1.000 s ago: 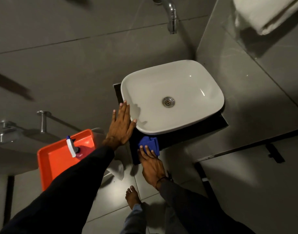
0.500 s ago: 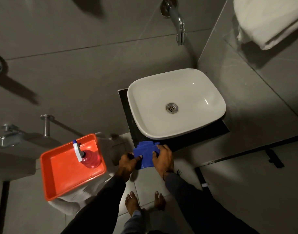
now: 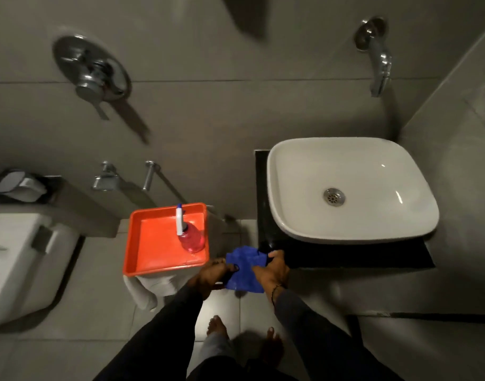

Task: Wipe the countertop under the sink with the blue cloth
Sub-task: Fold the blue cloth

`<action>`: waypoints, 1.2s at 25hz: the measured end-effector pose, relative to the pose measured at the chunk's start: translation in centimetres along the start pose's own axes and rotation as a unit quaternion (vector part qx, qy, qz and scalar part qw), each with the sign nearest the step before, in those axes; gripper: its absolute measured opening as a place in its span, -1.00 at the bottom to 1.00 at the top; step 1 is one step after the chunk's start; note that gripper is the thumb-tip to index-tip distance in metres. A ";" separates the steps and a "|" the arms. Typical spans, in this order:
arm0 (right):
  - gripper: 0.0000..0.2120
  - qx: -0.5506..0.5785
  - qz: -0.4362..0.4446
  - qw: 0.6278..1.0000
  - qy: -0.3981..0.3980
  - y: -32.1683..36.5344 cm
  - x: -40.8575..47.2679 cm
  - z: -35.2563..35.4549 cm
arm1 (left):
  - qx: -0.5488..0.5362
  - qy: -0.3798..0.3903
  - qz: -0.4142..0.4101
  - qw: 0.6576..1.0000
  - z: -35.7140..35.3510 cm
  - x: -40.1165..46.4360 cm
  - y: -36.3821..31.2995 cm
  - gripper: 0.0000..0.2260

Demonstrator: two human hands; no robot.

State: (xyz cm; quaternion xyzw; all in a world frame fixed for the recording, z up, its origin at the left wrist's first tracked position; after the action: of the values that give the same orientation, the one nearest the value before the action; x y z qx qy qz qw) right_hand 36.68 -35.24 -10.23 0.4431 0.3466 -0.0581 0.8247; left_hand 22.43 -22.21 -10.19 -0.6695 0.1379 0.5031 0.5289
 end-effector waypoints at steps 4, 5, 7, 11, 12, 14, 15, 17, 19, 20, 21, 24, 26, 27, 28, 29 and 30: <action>-0.60 -0.001 -0.045 0.995 0.094 0.8 -1.9 -7.5 | -0.021 -0.052 0.015 0.998 7.9 -2.0 1.6 -0.95; -0.66 0.006 -0.050 0.992 0.117 0.9 -2.3 -9.7 | -0.015 -0.069 0.022 0.997 10.2 -2.2 1.9 -0.94; -0.70 0.014 -0.058 0.988 0.144 1.3 -3.5 -13.9 | 0.013 -0.100 0.039 0.994 14.9 -2.0 2.3 -0.94; -0.59 0.017 -0.066 0.987 0.144 1.7 -4.8 -22.5 | 0.104 -0.123 0.063 0.985 24.0 1.2 3.0 -0.89; -0.58 0.020 -0.077 0.988 0.130 1.7 -4.5 -24.8 | 0.134 -0.124 0.054 0.982 26.5 2.8 2.7 -0.97; -0.62 0.042 -0.108 0.984 0.136 1.4 -4.5 -28.2 | 0.201 -0.125 0.023 0.971 29.6 5.1 1.7 -0.85; -0.67 0.062 -0.130 0.981 0.134 0.6 -4.5 -30.0 | 0.244 -0.111 0.010 0.963 30.9 6.4 1.6 -0.79; -0.68 0.097 -0.173 0.976 0.090 -0.6 -3.0 -33.4 | 0.340 -0.068 -0.017 0.938 32.4 10.5 1.2 -0.72; -0.62 0.149 -0.229 0.962 0.033 -2.2 -1.6 -35.7 | 0.423 -0.021 -0.049 0.905 32.6 14.4 0.5 -0.69; -0.61 0.172 -0.239 0.954 0.052 -1.6 -1.6 -36.1 | 0.450 -0.016 -0.070 0.890 32.4 14.8 -0.7 -0.67; -0.61 0.190 -0.250 0.946 0.079 -1.4 -1.4 -36.9 | 0.466 -0.016 -0.087 0.881 32.3 15.4 -1.8 -0.65; -0.62 0.203 -0.283 0.930 0.114 -0.9 -0.7 -38.8 | 0.519 0.003 -0.128 0.845 32.3 18.1 -3.1 -0.60; -0.67 0.211 -0.294 0.925 0.116 -1.5 -1.2 -39.2 | 0.551 0.014 -0.119 0.826 32.2 18.6 -2.1 -0.60; -0.71 0.212 -0.294 0.927 0.095 -1.8 -1.6 -38.4 | 0.563 0.020 -0.113 0.819 32.0 18.1 -2.1 -0.61; -0.75 0.212 -0.288 0.931 0.077 -2.2 -1.7 -37.3 | 0.570 0.020 -0.124 0.812 31.8 17.8 -2.5 -0.59; -0.79 0.206 -0.273 0.938 0.059 -2.0 -2.0 -35.8 | 0.577 0.020 -0.138 0.805 31.7 17.1 -3.2 -0.56; -0.81 0.193 -0.257 0.946 0.041 -1.9 -2.2 -34.0 | 0.592 0.017 -0.157 0.790 31.3 16.5 -4.1 -0.52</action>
State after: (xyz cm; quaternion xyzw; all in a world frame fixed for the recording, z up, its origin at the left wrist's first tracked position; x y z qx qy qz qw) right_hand 16.55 -10.68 -22.62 0.4920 0.4645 -0.3153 0.6653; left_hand 16.33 11.69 -19.29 -0.2461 0.3104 0.2217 0.8910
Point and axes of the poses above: each hand's wrist, its own x-axis towards the middle knuckle, its own z-axis out of the back of the hand, y = z × x, the point moved 10 cm from there along x, towards the middle knuckle, and after that the axes turned 6 degrees about x, right-handed, at the moved point
